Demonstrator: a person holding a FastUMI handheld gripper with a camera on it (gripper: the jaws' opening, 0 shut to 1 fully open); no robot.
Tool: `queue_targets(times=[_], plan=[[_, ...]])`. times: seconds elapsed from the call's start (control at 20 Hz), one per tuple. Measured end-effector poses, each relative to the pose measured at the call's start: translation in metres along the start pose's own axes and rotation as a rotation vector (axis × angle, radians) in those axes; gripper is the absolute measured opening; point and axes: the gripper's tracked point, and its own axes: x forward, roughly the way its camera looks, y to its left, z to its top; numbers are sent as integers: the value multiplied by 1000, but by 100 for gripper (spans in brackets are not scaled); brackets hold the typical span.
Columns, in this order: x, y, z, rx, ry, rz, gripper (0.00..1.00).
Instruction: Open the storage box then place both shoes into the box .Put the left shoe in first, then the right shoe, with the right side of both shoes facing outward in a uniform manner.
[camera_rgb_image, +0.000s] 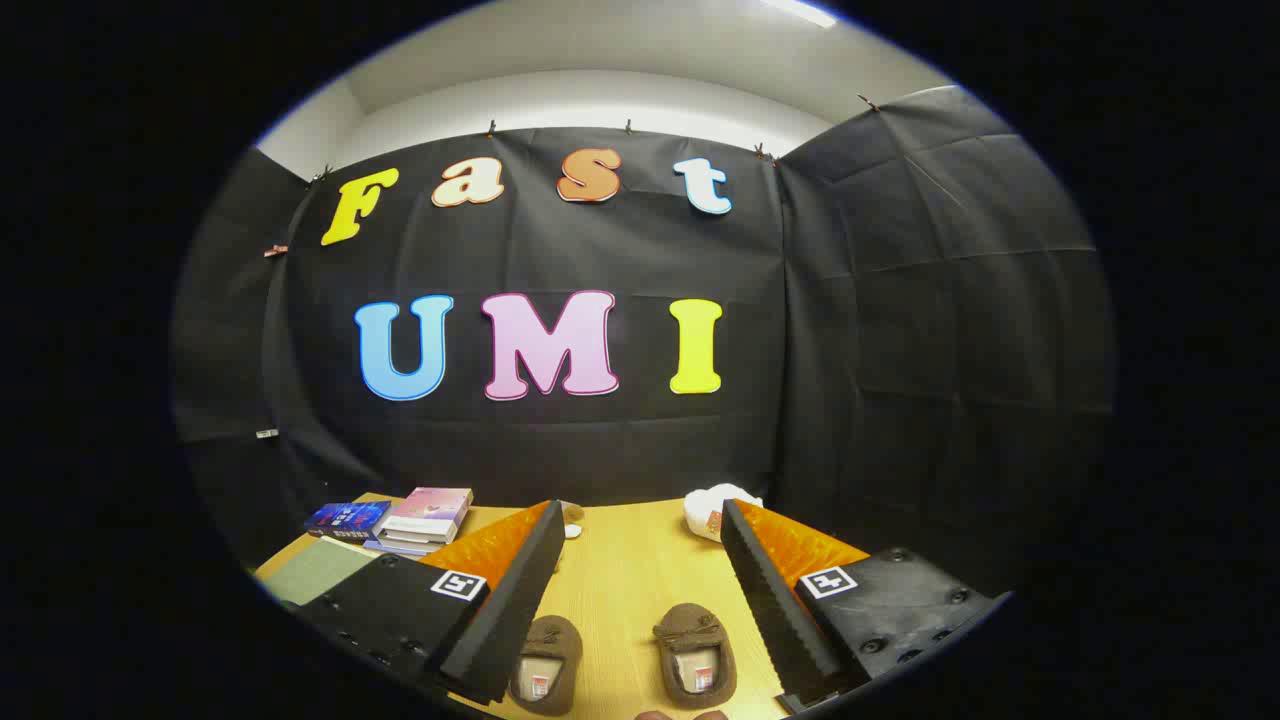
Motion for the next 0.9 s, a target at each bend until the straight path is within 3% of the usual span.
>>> queue_targets(times=[0.9], plan=[[-12,59,-18,-33,52,-13,98]])
